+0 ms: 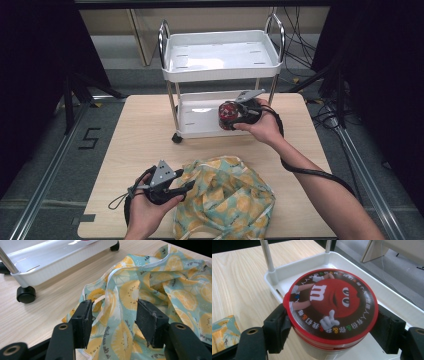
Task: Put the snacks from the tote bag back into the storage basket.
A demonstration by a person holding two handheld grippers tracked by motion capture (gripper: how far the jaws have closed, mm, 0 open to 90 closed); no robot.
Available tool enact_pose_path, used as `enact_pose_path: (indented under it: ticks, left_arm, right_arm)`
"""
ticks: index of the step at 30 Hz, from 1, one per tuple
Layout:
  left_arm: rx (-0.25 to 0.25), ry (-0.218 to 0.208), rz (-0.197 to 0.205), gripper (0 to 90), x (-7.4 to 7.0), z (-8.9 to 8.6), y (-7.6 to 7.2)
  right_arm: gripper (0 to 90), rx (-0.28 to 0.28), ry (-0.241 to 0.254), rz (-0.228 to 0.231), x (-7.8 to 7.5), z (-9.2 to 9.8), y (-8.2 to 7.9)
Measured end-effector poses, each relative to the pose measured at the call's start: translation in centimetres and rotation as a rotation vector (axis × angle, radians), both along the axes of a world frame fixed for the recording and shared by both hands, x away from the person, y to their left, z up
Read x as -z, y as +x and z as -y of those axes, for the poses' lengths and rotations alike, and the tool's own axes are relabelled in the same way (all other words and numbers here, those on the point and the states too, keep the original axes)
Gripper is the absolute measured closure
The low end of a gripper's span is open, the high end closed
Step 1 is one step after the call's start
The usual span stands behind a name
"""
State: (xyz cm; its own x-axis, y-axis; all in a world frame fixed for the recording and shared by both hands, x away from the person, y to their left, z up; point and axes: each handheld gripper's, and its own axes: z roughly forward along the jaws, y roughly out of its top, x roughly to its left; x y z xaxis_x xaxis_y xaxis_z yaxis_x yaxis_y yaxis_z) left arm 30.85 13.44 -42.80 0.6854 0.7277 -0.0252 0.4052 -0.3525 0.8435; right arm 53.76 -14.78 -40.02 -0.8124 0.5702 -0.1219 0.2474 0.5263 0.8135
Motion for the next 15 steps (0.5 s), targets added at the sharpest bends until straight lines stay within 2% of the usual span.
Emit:
enact_pose_path:
  ticks: [1, 2, 3, 4, 5, 6, 7, 8, 10, 12, 13, 15]
  left_arm:
    - [0.012, 0.016, 0.008, 46.4, -0.09, -0.11, 0.06]
    - [-0.002, 0.004, -0.007, 46.4, -0.06, -0.04, -0.05]
    - [0.000, 0.006, -0.003, 46.4, -0.05, -0.06, -0.02]
    - [0.011, 0.022, 0.006, 46.4, -0.12, -0.16, 0.04]
    - [0.013, 0.015, 0.003, 46.4, -0.06, -0.15, 0.06]
    - [0.012, 0.016, 0.004, 46.4, -0.05, -0.14, 0.05]
    - [-0.002, 0.000, -0.009, 46.4, 0.01, -0.03, -0.05]
    - [0.002, 0.001, -0.006, 46.4, 0.00, -0.04, -0.01]
    - [0.002, 0.001, -0.006, 46.4, -0.01, -0.03, -0.02]
    - [-0.001, -0.003, -0.010, 46.3, 0.01, -0.02, -0.02]
    - [0.004, 0.008, -0.004, 46.4, -0.02, -0.08, 0.00]
    - [0.009, 0.019, 0.006, 46.4, -0.04, -0.13, 0.10]
  right_arm:
    - [26.3, 0.002, 0.000, -0.010, 0.01, -0.04, -0.01]
    - [26.3, 0.001, 0.001, -0.005, 0.03, -0.07, 0.02]
    - [26.3, 0.003, 0.006, -0.010, 0.03, -0.12, 0.00]
    - [26.3, -0.007, 0.000, -0.013, 0.03, -0.10, 0.08]
    - [26.3, -0.018, 0.003, -0.025, 0.00, -0.08, 0.06]
    - [26.3, -0.011, 0.020, -0.028, 0.09, -0.22, 0.01]
    - [26.3, -0.002, 0.020, -0.027, 0.11, -0.23, -0.04]
    - [26.2, -0.008, 0.019, -0.012, 0.16, -0.22, 0.13]
    - [26.3, -0.004, -0.001, -0.028, 0.04, -0.11, 0.14]
    - [26.3, -0.011, -0.017, -0.016, 0.13, -0.09, 0.35]
    - [26.3, 0.004, -0.008, -0.031, 0.10, -0.09, 0.18]
    - [26.3, 0.005, -0.008, 0.002, 0.28, -0.09, 0.49]
